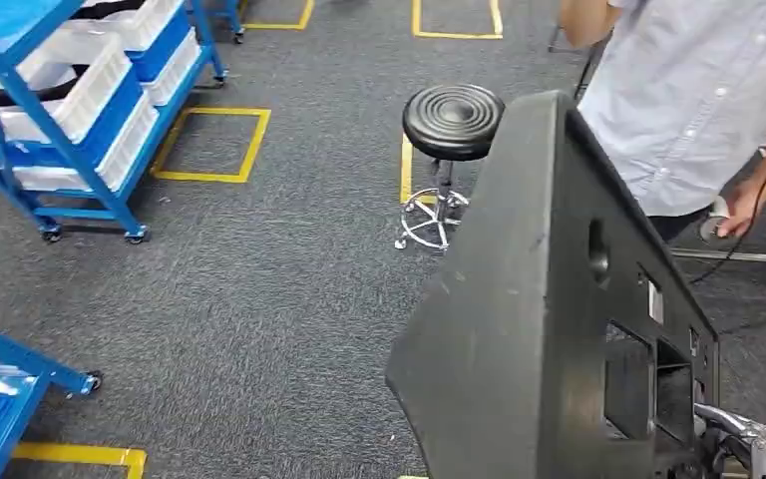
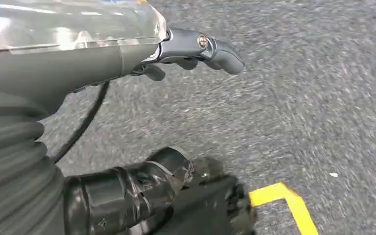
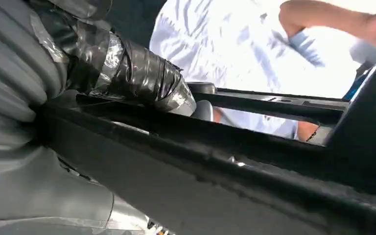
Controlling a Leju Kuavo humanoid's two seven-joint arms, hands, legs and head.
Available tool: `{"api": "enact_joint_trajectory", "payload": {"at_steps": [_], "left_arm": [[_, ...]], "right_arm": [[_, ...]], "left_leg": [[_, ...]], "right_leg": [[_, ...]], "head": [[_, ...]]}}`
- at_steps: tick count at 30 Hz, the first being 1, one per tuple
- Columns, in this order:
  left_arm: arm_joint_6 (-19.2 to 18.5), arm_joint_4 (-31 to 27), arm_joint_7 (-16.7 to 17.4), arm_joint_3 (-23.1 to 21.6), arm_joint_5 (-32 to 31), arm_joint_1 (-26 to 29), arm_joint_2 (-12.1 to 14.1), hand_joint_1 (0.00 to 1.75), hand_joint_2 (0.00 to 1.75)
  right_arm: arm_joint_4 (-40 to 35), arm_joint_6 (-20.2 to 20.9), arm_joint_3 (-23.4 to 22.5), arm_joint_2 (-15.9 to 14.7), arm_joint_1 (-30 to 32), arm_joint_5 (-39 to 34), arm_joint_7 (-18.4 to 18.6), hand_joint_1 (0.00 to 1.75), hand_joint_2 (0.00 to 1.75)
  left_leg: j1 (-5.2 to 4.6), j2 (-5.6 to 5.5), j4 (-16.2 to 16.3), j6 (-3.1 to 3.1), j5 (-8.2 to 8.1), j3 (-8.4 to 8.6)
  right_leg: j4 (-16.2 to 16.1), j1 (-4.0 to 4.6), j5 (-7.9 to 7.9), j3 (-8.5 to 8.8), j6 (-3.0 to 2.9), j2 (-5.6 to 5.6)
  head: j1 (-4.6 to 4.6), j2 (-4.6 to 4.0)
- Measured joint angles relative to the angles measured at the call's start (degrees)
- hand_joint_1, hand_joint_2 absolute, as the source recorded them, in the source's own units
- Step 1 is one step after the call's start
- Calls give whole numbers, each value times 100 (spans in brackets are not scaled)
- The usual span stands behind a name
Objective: Take the parts from the cabinet and place them on the table.
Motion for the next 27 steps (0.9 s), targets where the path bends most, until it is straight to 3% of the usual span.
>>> {"api": "enact_joint_trajectory", "payload": {"at_steps": [2, 3, 4, 5, 6, 8, 9, 10, 12, 13, 14, 15, 18, 19, 20, 21, 22, 23, 24, 25, 26, 27], "left_arm": [[0, 0, 2, 0, -2, -30, 0, 0, 175], [2, 0, 2, 0, 0, -28, 0, 0, 175], [2, 0, 4, 2, 7, -28, -7, 0, 175], [4, 0, 2, 2, 4, -33, -7, 0, 175], [0, 0, -2, 2, 2, -26, -9, 0, 175], [-28, 0, -13, 2, 11, -3, -9, 0, 175], [-33, 0, -15, 2, 13, 6, -7, 0, 175], [-35, 0, -20, 2, 13, 7, -9, 0, 175], [-39, 0, -24, 2, 13, 1, -11, 0, 175], [-39, 0, -26, 2, 13, -3, -13, 0, 175], [-39, 0, -28, 2, 13, -4, -13, 0, 175], [-39, 0, -31, 2, 13, -4, -13, 0, 175], [-39, 0, -37, 2, 13, -37, -13, 0, 175], [-39, 0, -37, 2, 13, -47, -13, 0, 175], [-39, 0, -39, 2, 13, -50, -13, 0, 175], [-46, 0, -44, 2, 13, -46, -15, 0, 175], [-61, 0, -46, 2, 15, -35, -15, 0, 175], [-72, 0, -50, 4, 15, -23, -13, 0, 175], [-88, 0, -55, 4, 15, -8, -13, 0, 175], [-94, 0, -55, 4, 15, 9, -13, 0, 175], [-101, 0, -55, 4, 15, 18, -13, 0, 175], [-105, 0, -55, 4, 15, 15, -11, 0, 175]], "right_arm": [[0, 0, 0, 0, 17, 2, 0, 175, 175], [0, 0, 0, 0, 27, 2, 0, 175, 175], [0, 0, 0, -2, 27, 2, 0, 175, 175], [-2, 0, 0, -2, 34, 0, 0, 175, 175], [0, 0, 0, -2, 16, 2, 0, 175, 175], [0, 0, 0, -2, 19, 2, 0, 175, 175], [2, 0, 0, -2, 38, -2, 0, 175, 175], [9, 0, 0, -4, 45, -7, 2, 175, 175], [13, 0, 0, -2, 45, -7, 2, 175, 175], [13, 0, 0, -2, 45, -7, 0, 175, 175], [15, 0, 0, -2, 41, -7, 0, 175, 175], [17, 0, 0, -2, 38, -7, 0, 175, 175], [17, 0, 0, -2, 61, -7, 2, 175, 175], [17, 0, 0, -2, 62, -7, 0, 175, 175], [15, 0, 0, -2, 65, -4, 0, 175, 175], [18, 0, 0, -2, 59, -4, 2, 175, 175], [17, 0, 0, -2, 61, -2, 0, 175, 175], [17, 0, 0, -2, 61, -2, 0, 175, 175], [17, 0, 0, -2, 63, -2, 2, 175, 175], [17, 0, 0, -2, 67, -2, 2, 175, 175], [17, 0, 0, -2, 70, -2, 2, 175, 175], [17, 0, 0, -2, 70, 0, 2, 175, 175]], "left_leg": [[-43, 108, 37, 10, 3, 9], [-44, 176, -3, 45, 31, 21], [19, 261, -79, 101, 79, 40], [8, 333, -111, 142, 92, 61], [4, 420, -114, 165, 88, 59], [-4, 584, -109, 171, 77, 58], [-4, 672, -102, 172, 65, 52], [-4, 757, -99, 161, 52, 57], [-2, 889, -92, 128, 19, 91], [2, 956, -82, 102, -13, 127], [-6, 1010, -71, 63, -40, 156], [-56, 1041, -35, 17, -75, 145], [-56, 1202, -70, -53, -85, 212], [-39, 1212, -53, -102, -133, 212], [-12, 958, 67, -131, -239, 189], [-9, 749, 357, -135, -428, 55], [-6, 637, 854, -136, -681, -181], [-9, 593, 1321, -142, -874, -411], [-9, 580, 1695, -143, -965, -605], [-9, 578, 1793, -134, -902, -678], [-10, 576, 1647, -119, -729, -639], [-9, 558, 1198, -95, -398, -471]], "right_leg": [[-31, -56, 44, -42, 85, 114], [-50, -49, 65, -59, 126, 190], [-8, -36, 28, -57, 139, 45], [120, -4, -89, -105, 160, -344], [453, -8, -318, -272, 176, -495], [1244, -41, -692, -641, 216, -545], [1557, -61, -774, -795, 237, -548], [1583, -81, -694, -804, 255, -558], [960, -109, -293, -463, 274, -629], [358, -111, -22, -126, 271, -746], [-4, -90, -33, 50, 255, -995], [-45, -24, -44, 65, 199, -1053], [-22, 3, -55, 19, 116, -857], [-67, -48, -26, 53, 64, -786], [-78, -55, -20, 59, 45, -743], [-79, -59, -19, 52, -4, -701], [-77, -55, -18, 46, -30, -648], [-76, -46, -16, 43, -38, -580], [-70, -36, -18, 41, -41, -500], [-64, -34, -19, 48, -42, -417], [-59, -33, -20, 56, -41, -344], [-53, -34, -21, 65, -40, -242]], "head": [[-7, 0], [0, 0], [-2, 0], [21, 0], [24, 0], [26, 0], [26, 0], [26, 0], [26, 0], [26, 0], [26, 0], [22, 0], [15, 0], [13, 0], [17, 0], [9, 0], [13, 0], [13, 0], [13, 0], [13, 0], [11, 0], [13, 0]]}}
